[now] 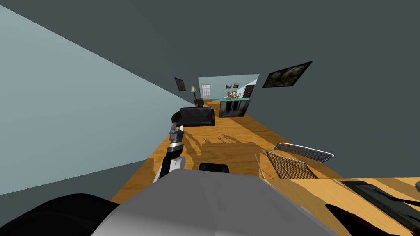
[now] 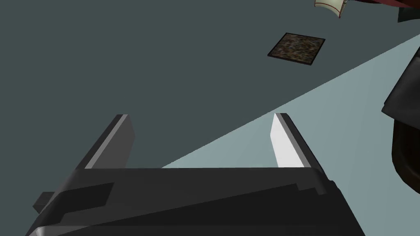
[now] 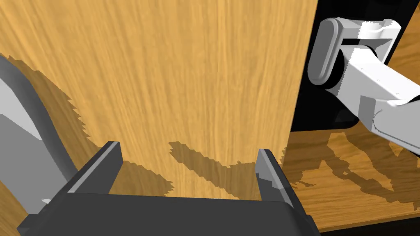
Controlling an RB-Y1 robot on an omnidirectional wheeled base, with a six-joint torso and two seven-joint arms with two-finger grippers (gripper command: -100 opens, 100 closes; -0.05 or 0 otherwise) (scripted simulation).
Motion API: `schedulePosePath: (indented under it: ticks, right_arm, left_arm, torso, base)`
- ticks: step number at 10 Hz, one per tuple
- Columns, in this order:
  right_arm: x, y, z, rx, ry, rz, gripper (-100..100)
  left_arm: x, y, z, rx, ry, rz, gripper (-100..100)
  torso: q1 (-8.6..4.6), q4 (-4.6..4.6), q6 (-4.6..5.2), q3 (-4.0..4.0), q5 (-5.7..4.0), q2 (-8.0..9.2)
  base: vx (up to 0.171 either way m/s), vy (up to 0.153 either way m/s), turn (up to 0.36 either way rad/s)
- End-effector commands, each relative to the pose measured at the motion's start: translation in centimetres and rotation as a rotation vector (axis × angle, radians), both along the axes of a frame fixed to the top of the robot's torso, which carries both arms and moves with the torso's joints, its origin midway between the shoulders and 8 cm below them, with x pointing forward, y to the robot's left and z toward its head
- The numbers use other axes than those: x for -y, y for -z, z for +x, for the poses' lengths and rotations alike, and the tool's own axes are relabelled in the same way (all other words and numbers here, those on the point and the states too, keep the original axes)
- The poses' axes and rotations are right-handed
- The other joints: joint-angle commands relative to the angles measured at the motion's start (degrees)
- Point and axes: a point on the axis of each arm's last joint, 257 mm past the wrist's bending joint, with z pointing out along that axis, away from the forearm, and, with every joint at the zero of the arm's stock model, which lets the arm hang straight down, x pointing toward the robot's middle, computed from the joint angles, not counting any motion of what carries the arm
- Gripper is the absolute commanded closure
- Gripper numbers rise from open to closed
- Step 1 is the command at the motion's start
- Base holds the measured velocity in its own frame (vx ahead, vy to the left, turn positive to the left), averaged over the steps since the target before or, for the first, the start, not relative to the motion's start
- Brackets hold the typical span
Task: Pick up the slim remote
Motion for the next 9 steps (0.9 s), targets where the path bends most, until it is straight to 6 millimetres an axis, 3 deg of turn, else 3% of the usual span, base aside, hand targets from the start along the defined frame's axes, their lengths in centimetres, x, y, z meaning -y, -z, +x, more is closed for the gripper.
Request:
schedulePosePath:
  ticks: [1, 3, 7, 8, 9]
  right_arm:
    - [2.0, -0.2, -1.0, -0.028, 0.004, -0.046, -100]
    - [4.2, -0.2, -2.1, -0.06, 0.015, -0.106, -100]
    - [4.0, 0.6, -2.3, -0.067, 0.031, -0.12, -100]
    - [4.1, 0.7, -2.3, -0.067, 0.032, -0.122, 0]
    - [3.3, 1.6, -2.5, -0.066, 0.037, -0.124, -100]
  left_arm:
    - [0.0, 0.0, 0.0, 0.0, 0.0, 0.0, 0]
    - [0.0, 0.0, 0.0, 0.0, 0.0, 0.0, 0]
    - [0.0, 0.0, 0.0, 0.0, 0.0, 0.0, 0]
    - [0.0, 0.0, 0.0, 0.0, 0.0, 0.0, 0]
    - [0.0, 0.0, 0.0, 0.0, 0.0, 0.0, 0]
  torso:
    - [0.0, 0.0, 0.0, 0.0, 0.0, 0.0]
    - [-0.25, -0.01, -0.06, -0.03, -0.03, -0.06]
    - [-0.49, 0.01, -0.04, 0.01, -0.12, 0.01]
    - [-0.21, 0.0, 0.01, -0.01, -0.06, -0.02]
    - [0.02, 0.0, 0.01, -0.01, 0.0, -0.03]
  base:
    - [-0.005, -0.039, 0.185]
    - [0.01, -0.138, 0.255]
    - [-0.01, -0.128, 0.129]
    - [-0.001, -0.015, -0.005]
    - [-0.006, -0.029, 0.038]
